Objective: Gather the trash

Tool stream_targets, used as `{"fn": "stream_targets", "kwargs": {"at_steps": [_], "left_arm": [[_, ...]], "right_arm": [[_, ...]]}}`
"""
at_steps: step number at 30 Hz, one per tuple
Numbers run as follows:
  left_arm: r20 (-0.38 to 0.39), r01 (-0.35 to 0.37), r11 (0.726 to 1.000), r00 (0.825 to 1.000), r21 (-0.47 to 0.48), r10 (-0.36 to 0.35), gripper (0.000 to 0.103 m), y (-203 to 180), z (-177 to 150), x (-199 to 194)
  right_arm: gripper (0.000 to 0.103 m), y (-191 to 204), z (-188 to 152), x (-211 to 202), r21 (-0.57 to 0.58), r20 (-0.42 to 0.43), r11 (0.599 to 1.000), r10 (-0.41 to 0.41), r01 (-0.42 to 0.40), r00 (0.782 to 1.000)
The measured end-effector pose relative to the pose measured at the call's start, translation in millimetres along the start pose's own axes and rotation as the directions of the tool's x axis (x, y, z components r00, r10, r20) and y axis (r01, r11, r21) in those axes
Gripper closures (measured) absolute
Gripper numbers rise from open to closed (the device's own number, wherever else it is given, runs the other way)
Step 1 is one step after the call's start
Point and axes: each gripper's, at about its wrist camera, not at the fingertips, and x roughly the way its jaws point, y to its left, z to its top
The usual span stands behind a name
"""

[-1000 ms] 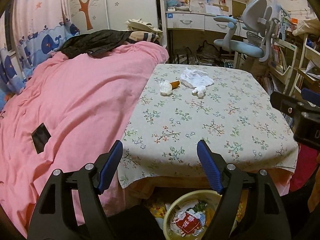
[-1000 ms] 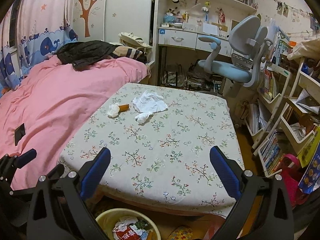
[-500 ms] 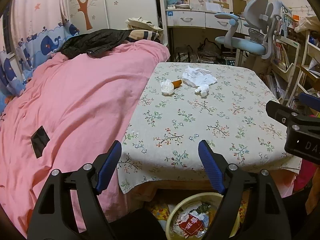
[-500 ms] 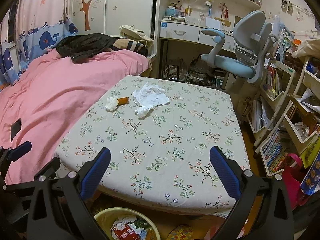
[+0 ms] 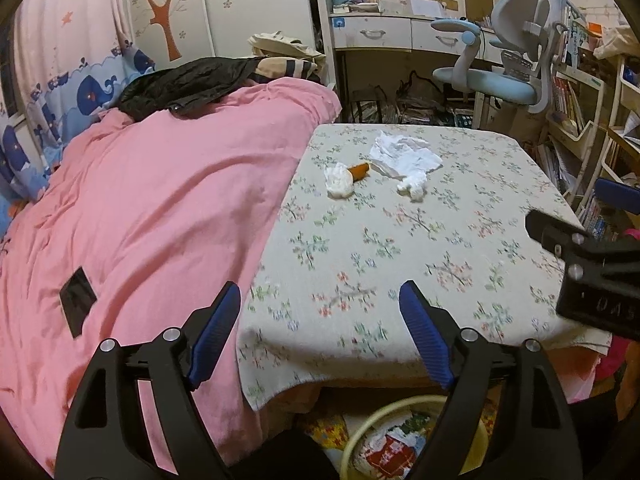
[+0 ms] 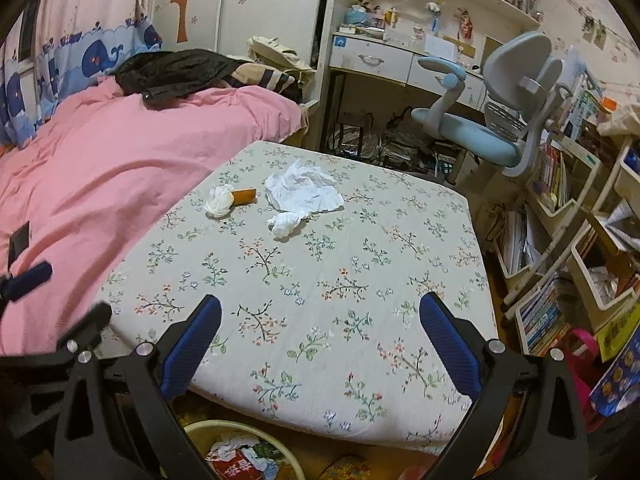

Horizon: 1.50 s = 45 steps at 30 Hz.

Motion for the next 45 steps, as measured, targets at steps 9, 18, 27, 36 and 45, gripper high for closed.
{"fn": "stream_targets", "kwargs": {"at_steps": [9,18,27,36,45], "left_arm": [[-0.030,0.004,1.000,1.000,-0.017,-0.005,0.024,3.5,49.4,55.6],[-0.070,0.007,0.998,0.997,-0.057,-0.011,0.024,-8.3,87.8,138.7],[-0.088,-0.002,0.999,0.996,-0.047,-0.002,0.024,-26.3,107.9,195.1],[-0.105,-0.001,0.999,0.994,-0.042,-0.003,0.024,-32.1,123.8,230.2],[-0.121,0.017,0.999,0.992,-0.040,-0.022,0.024,-30.5,128.4,244.6]], "right_arm": [[0.008,-6.4,20.8,34.0,-0.042,-0.032,0.999,0.004,-0.005,0.999],[0.008,-3.7,34.4,55.9,-0.113,-0.034,0.994,-0.017,0.013,0.999],[0.008,-2.8,43.6,65.9,-0.144,-0.031,0.990,0.007,-0.011,1.000],[0.008,-3.3,53.3,70.5,-0.142,-0.015,0.990,0.023,-0.025,1.000],[0.008,1.5,58.5,74.8,-0.151,-0.003,0.988,0.019,-0.019,1.000]]}}
